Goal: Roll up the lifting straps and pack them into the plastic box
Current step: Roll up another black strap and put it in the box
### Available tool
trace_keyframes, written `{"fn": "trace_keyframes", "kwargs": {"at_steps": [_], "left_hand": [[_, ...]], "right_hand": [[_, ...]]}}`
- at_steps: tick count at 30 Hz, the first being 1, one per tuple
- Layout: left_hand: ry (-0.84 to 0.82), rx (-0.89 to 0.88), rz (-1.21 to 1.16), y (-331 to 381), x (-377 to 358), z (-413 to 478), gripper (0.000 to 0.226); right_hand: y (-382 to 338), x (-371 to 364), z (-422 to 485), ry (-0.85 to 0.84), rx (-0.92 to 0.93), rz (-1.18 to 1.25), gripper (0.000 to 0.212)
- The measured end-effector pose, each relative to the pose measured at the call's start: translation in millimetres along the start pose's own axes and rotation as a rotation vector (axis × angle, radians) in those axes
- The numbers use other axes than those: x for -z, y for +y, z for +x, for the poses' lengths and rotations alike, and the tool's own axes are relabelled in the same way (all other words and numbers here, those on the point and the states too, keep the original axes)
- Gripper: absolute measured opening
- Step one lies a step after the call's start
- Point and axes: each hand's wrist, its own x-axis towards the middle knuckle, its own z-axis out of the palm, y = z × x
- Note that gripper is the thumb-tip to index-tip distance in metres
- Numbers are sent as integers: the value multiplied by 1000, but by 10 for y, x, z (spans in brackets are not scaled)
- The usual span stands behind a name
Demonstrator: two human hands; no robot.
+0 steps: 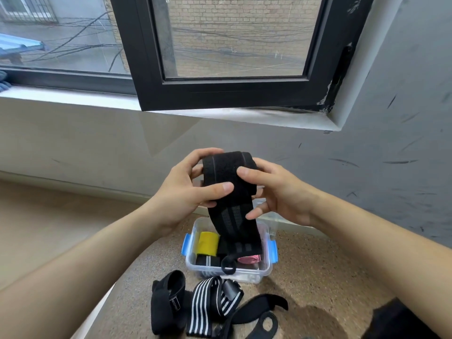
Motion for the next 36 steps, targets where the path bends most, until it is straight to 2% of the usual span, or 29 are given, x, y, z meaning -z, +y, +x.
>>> {"fn": "trace_keyframes", "kwargs": {"at_steps": [6, 12, 16, 19, 23, 26, 29, 33, 36], "left_hand": [[-53, 234, -52, 27, -32, -3, 66], [-109, 338, -117, 98, -93, -39, 58], [-58, 297, -130, 52, -90, -39, 61], [-33, 250, -154, 42, -80, -24, 57], [11, 144, -112, 41, -39, -3, 60], [-12, 70, -102, 1, -43, 1, 67], [-30, 24, -79, -37, -55, 6, 67], [-62, 51, 16, -13, -62, 3, 72], [-98, 175, 0, -15, -71, -14, 70]], "right_hand": [[11, 49, 9, 58, 78, 127, 44], [40, 114, 11, 73, 140, 13, 51], [44, 79, -5, 44, 190, -69, 60], [29, 76, -11, 28, 162, -76, 63], [-6, 56, -28, -88, 31, 44, 49], [-30, 10, -48, -62, -61, 70, 49], [-27, -11, -67, -17, -73, 59, 46], [-20, 4, -74, 11, -25, 70, 44], [5, 31, -48, 35, 22, 88, 45]]}}
